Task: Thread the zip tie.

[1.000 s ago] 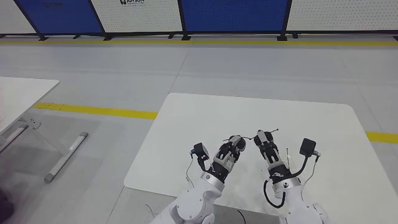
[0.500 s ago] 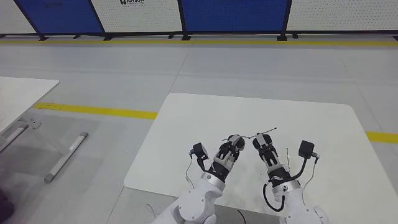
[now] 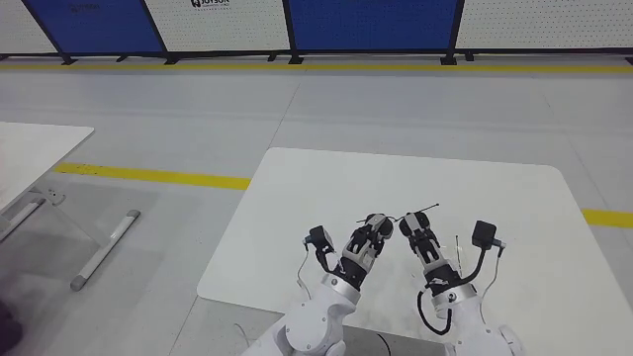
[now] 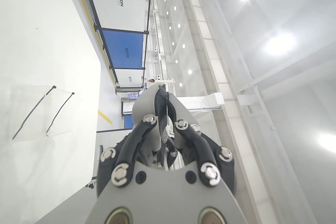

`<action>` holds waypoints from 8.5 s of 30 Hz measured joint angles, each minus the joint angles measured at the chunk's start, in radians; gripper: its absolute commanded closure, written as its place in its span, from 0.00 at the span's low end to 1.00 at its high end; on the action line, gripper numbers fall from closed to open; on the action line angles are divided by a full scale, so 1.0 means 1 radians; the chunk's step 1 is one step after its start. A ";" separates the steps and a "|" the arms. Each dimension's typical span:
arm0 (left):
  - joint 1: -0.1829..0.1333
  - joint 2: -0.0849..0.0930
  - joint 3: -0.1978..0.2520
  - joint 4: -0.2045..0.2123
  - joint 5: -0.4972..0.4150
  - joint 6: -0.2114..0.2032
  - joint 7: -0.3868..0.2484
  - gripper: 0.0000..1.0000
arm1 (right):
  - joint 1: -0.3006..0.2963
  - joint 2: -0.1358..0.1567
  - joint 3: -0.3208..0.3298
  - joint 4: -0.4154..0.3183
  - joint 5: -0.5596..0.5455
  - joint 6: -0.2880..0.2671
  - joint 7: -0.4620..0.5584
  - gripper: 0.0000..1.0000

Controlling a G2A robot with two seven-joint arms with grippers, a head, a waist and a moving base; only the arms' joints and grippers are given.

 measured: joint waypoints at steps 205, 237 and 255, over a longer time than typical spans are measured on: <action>0.000 -0.009 0.042 0.013 0.444 0.187 0.043 1.00 | -0.009 0.019 0.003 0.003 -0.194 -0.005 0.003 1.00; 0.028 -0.001 0.021 -0.018 0.458 0.147 -0.003 1.00 | -0.009 0.023 0.058 -0.009 0.039 0.020 0.134 1.00; 0.032 0.007 0.006 -0.023 0.492 0.172 -0.033 1.00 | -0.013 0.031 0.075 -0.025 0.049 0.047 0.186 0.48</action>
